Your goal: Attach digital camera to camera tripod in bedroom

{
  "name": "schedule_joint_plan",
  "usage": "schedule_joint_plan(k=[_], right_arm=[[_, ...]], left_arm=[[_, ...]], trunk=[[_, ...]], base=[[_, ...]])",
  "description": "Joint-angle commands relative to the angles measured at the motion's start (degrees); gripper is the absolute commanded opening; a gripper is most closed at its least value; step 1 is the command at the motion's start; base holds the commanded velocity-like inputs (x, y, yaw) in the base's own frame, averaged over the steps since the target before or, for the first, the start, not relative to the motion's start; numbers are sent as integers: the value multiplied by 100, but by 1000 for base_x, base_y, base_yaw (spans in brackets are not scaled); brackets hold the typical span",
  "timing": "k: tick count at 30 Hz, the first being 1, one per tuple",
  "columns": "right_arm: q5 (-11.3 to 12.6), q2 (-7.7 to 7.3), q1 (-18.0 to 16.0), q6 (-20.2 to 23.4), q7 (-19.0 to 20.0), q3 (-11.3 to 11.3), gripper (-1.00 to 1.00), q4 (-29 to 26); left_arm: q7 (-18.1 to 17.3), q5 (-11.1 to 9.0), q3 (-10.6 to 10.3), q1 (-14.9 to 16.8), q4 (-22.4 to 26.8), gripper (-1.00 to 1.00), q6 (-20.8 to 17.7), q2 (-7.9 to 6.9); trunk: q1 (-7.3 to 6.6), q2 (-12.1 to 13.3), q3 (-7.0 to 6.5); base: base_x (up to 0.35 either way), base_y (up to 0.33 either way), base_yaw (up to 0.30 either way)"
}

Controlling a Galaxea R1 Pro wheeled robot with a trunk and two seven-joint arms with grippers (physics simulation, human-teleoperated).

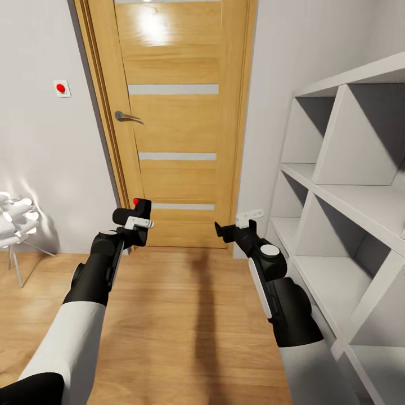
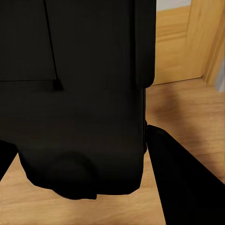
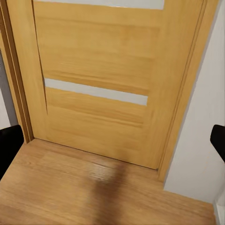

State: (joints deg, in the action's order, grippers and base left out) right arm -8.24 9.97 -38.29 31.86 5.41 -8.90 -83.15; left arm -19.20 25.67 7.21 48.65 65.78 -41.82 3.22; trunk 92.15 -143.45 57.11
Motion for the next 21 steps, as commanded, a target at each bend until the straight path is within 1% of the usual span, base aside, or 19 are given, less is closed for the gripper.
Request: schedule_joint_plan(k=[1,21], right_arm=[[-63,2,-3,31,48,5,100,-9],[-72,2,-3,31,39,12,100,-9]], left_arm=[[-67,70,16,4,11,-100,-10,9],[-66,47,9,4,24,-100,-10,19]], trunk=[[-1,-3,6],[-1,-3,6]], base=[[0,0,0],[0,0,0]])
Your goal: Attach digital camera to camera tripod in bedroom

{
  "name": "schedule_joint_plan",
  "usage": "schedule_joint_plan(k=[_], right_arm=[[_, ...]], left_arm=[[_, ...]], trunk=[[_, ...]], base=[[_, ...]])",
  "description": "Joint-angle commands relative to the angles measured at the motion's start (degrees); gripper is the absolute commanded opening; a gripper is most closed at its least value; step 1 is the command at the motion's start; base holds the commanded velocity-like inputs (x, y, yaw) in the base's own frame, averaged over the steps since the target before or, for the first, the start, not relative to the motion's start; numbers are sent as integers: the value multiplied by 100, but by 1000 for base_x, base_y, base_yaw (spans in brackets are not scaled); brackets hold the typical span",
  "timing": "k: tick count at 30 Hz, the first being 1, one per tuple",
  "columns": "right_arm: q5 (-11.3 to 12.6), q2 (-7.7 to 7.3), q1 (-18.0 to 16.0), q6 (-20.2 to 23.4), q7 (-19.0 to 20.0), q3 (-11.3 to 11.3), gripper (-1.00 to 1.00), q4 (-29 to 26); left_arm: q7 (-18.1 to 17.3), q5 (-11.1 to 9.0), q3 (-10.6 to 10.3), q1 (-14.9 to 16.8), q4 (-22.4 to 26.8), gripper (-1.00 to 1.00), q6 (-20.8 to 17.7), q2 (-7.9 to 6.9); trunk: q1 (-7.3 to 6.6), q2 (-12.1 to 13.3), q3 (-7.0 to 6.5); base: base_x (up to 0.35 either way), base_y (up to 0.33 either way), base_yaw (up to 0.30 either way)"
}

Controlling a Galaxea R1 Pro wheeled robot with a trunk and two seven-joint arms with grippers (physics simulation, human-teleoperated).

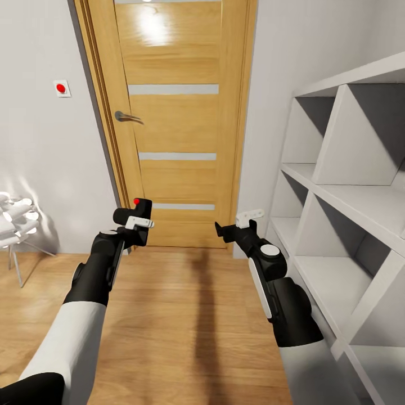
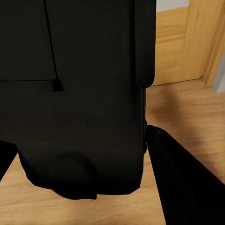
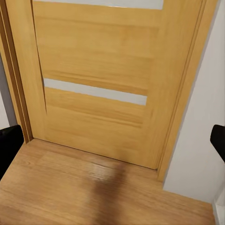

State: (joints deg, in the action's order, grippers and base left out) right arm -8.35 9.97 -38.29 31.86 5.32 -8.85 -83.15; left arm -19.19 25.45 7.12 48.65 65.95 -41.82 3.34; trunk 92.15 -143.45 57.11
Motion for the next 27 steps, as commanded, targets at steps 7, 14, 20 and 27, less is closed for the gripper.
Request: schedule_joint_plan(k=[7,14,20,27], right_arm=[[-62,2,-3,31,48,6,100,-8],[-62,2,-3,31,48,6,100,-8],[-62,2,-3,31,49,6,100,-8],[-62,2,-3,31,56,6,100,-8]], left_arm=[[-68,70,17,4,-17,-100,-11,29],[-68,66,17,4,-85,-100,-11,32],[-68,65,17,4,-128,-100,-11,34],[-68,65,17,4,-127,-100,-11,35]], trunk=[[-1,-3,6],[-6,0,-38],[-22,8,-171],[-40,17,-326]], base=[[0,0,0],[0,0,0],[0,0,0],[0,0,0]])
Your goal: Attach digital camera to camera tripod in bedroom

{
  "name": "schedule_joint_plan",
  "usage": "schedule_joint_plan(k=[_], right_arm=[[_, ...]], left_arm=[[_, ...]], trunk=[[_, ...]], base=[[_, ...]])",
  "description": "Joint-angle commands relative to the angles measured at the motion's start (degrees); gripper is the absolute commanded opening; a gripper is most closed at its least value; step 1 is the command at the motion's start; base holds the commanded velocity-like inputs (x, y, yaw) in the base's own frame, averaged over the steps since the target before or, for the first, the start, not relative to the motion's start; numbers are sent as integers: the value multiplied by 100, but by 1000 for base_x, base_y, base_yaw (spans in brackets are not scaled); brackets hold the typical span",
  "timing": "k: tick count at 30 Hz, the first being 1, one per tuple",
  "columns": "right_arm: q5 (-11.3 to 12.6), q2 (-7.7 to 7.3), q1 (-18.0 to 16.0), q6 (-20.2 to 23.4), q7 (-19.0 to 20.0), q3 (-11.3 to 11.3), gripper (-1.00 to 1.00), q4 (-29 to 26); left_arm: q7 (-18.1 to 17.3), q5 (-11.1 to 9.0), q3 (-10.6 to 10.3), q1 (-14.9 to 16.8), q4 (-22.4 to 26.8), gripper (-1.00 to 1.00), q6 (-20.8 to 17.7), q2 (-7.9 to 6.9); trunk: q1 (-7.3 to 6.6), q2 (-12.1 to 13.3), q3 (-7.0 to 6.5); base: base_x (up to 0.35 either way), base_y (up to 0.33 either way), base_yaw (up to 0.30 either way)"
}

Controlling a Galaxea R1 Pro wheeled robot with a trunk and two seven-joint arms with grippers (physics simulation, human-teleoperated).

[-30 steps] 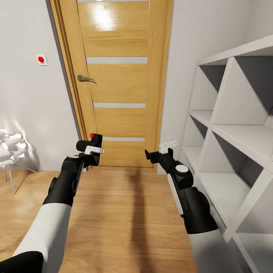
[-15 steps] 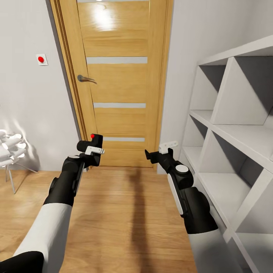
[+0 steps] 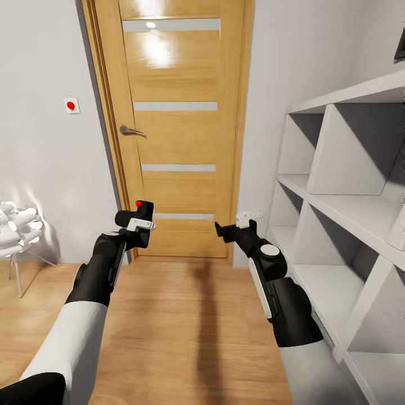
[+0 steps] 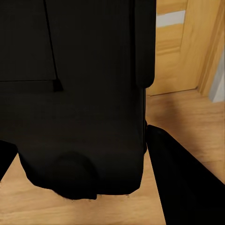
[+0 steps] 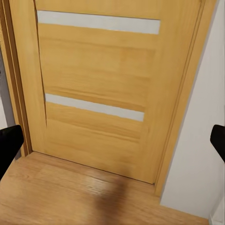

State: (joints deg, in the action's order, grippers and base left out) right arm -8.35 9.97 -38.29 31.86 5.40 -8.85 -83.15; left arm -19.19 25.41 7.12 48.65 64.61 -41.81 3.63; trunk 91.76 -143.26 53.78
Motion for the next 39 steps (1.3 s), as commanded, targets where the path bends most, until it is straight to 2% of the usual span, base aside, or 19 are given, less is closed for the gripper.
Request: schedule_joint_plan(k=[1,3,10,20,30,39], right_arm=[[-62,2,-3,31,48,6,100,-8],[-62,2,-3,31,49,6,100,-8],[-62,2,-3,31,40,12,100,-8],[-62,2,-3,31,48,14,100,-8],[-62,2,-3,31,57,14,100,-11],[-55,2,-3,31,67,9,100,-8]], left_arm=[[-67,70,18,4,7,-100,-11,7],[-67,70,18,4,8,-100,-11,7],[-67,76,18,4,15,-100,-11,7],[-64,78,16,4,-35,-100,-4,6],[-59,85,-2,4,174,-100,-5,23],[-59,79,-8,4,200,-100,-10,82]], trunk=[[-3,-1,-16],[-8,2,-61],[-162,282,-186],[-162,282,-186],[-381,683,-366],[-381,683,-348]], base=[[0,0,0],[0,0,0],[0,0,0],[0,0,0],[0,0,0],[0,0,0]])
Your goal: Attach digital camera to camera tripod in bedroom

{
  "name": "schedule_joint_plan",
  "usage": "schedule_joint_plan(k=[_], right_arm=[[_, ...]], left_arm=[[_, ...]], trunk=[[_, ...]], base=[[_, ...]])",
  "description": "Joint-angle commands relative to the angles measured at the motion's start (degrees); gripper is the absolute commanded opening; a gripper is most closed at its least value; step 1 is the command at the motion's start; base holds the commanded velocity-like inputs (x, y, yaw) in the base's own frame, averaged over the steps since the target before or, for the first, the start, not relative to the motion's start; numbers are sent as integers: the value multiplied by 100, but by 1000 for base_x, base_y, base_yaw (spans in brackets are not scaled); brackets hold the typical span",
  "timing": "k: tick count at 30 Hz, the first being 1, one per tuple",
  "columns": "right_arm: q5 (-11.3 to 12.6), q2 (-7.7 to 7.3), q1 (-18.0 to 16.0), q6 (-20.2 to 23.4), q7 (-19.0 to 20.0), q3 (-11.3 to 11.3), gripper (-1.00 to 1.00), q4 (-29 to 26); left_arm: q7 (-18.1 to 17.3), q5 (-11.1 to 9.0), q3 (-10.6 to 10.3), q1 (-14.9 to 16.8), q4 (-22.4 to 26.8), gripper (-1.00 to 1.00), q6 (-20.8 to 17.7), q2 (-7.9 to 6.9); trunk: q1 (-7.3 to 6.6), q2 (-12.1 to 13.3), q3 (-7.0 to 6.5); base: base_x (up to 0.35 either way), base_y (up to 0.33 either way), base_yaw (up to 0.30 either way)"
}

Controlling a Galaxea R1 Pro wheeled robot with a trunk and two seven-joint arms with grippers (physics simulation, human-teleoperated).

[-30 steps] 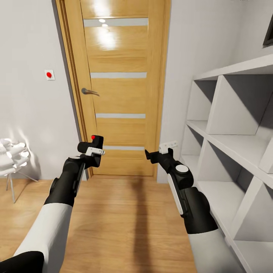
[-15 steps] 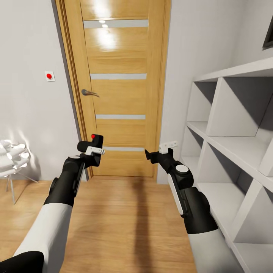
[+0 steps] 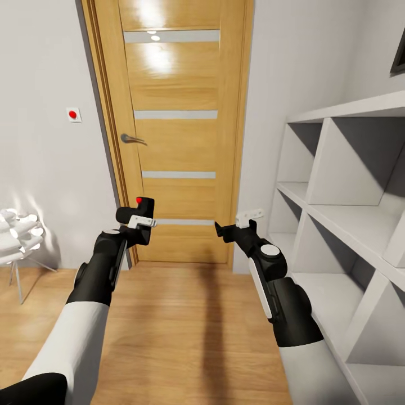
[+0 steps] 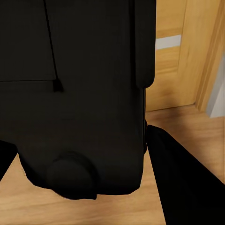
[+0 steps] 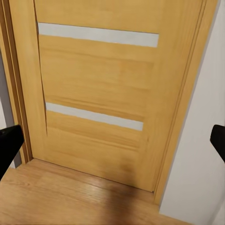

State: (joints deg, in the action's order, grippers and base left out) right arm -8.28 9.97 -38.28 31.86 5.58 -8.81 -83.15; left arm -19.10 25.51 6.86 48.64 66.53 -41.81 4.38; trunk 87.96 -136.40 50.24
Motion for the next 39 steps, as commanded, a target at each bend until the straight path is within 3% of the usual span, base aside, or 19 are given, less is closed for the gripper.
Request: schedule_joint_plan(k=[1,15,39], right_arm=[[-61,2,-4,31,48,5,100,-8],[-68,2,-4,31,40,10,100,-8],[-69,2,-4,31,39,11,100,-8]], left_arm=[[-68,68,17,5,8,-100,-11,7],[-68,61,15,5,18,-100,-11,18],[-68,59,14,5,141,-100,-11,19]], trunk=[[-1,-3,14],[-1,-3,123],[-23,37,111]], base=[[0,0,0],[0,0,0],[43,0,0]])
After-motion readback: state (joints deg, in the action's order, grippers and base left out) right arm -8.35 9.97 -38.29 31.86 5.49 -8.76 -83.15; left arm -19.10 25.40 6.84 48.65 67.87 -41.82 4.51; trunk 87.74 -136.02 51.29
